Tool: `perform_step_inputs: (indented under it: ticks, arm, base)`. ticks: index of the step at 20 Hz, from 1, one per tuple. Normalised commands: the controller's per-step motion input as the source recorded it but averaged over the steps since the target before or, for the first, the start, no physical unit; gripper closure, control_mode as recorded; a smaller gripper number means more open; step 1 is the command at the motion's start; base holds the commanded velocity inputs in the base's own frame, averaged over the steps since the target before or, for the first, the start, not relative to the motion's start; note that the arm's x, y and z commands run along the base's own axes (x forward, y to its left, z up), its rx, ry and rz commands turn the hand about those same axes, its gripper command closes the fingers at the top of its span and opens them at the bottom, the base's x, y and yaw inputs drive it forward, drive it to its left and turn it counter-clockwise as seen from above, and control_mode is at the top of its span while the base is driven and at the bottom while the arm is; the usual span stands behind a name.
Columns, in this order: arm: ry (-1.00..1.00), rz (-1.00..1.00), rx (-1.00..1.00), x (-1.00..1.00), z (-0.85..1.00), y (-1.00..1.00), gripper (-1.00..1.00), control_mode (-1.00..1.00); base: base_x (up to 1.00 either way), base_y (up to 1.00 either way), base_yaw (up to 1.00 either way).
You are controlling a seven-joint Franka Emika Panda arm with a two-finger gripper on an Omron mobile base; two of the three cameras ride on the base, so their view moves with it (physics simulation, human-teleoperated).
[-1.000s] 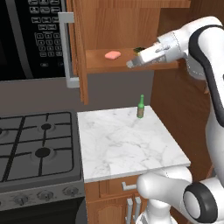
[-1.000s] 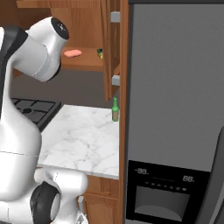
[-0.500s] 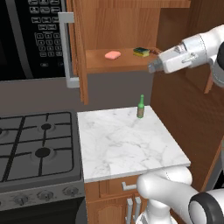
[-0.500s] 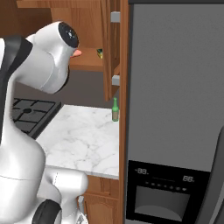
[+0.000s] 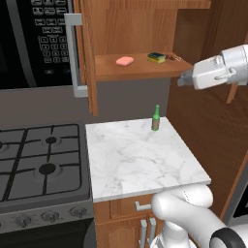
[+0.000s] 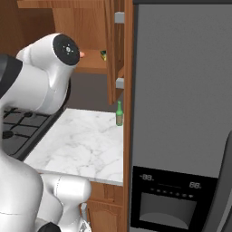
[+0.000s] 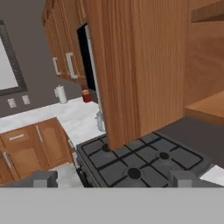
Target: Pick the bar soap and sponge from the cabinet and place them on the counter.
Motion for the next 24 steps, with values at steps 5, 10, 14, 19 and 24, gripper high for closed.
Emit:
perform_step_inputs:
  ticks: [5, 10, 14, 19, 24]
  arm:
    - [0.0, -0.07, 0.0, 0.0, -0.1, -0.29, -1.0, -1.0]
    - [0.04, -0.21, 0.06, 0.0, -0.02, -0.17, -1.0, -1.0]
    - [0.12, -0.23, 0.01, 0.05, 0.02, -0.03, -1.0, -1.0]
    - [0.02, -0.23, 0.0, 0.02, 0.03, -0.09, -1.0, -1.0]
    - [0.0, -0.06, 0.0, 0.11, 0.03, -0.13, -1.0, -1.0]
  base:
    - [0.0, 0.0, 0.0]
    - [0.0, 0.0, 0.0]
    - [0.0, 0.0, 0.0]
    - [0.0, 0.0, 0.0]
    - [0.0, 0.0, 0.0]
